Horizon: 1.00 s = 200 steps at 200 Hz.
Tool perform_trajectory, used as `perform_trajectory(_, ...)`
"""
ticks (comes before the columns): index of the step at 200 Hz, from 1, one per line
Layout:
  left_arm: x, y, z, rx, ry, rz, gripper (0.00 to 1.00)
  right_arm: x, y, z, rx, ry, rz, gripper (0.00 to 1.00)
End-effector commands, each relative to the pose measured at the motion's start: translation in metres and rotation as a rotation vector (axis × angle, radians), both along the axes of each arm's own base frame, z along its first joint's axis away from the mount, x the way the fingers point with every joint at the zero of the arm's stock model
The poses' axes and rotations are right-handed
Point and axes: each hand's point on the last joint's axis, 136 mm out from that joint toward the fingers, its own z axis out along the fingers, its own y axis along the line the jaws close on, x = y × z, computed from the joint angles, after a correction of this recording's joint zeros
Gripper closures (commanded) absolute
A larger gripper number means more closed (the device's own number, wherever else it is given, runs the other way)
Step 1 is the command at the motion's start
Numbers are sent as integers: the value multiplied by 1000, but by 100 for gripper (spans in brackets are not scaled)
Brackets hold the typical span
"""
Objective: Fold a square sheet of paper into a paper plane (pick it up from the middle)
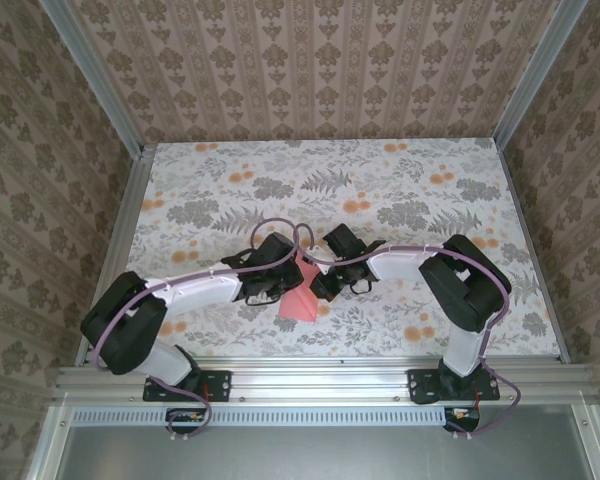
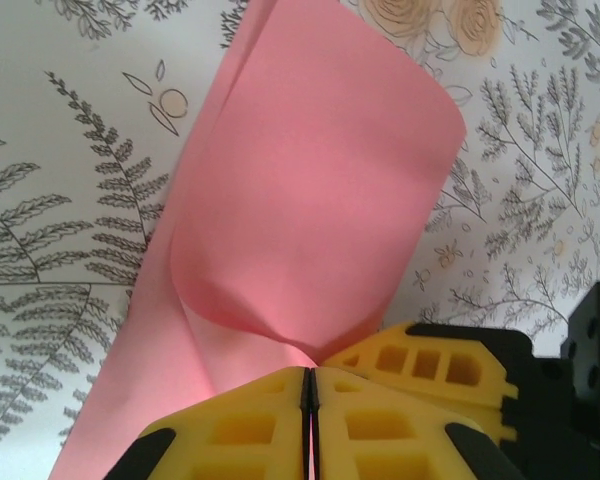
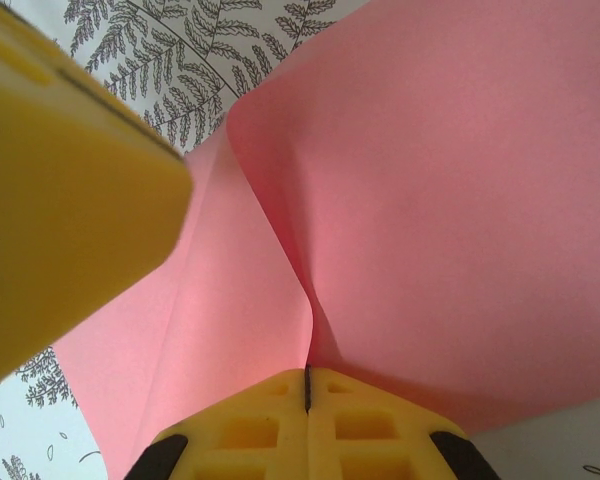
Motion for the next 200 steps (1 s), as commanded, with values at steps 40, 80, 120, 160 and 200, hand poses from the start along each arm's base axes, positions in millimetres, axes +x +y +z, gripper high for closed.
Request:
perform_trajectory(40,1,-3,-22,-21,23,9,89,-8,-21,-26,-112,51,-39,99)
perform_trajectory(80,-4,6,-40,23,44,13,88,-8,-21,-28,-118,55,-40,99)
perform_trajectory(120,-7,15,-51,100,36,3,88,-9,-22,-30,-122,57,-41,99)
perform_trajectory(160,-21,24,-70,192,84,-7,87,-8,-23,-31,-125,56,-44,99)
perform_trajectory(200,-21,23,-65,224,75,-13,87,-7,-22,-31,-126,56,-44,99)
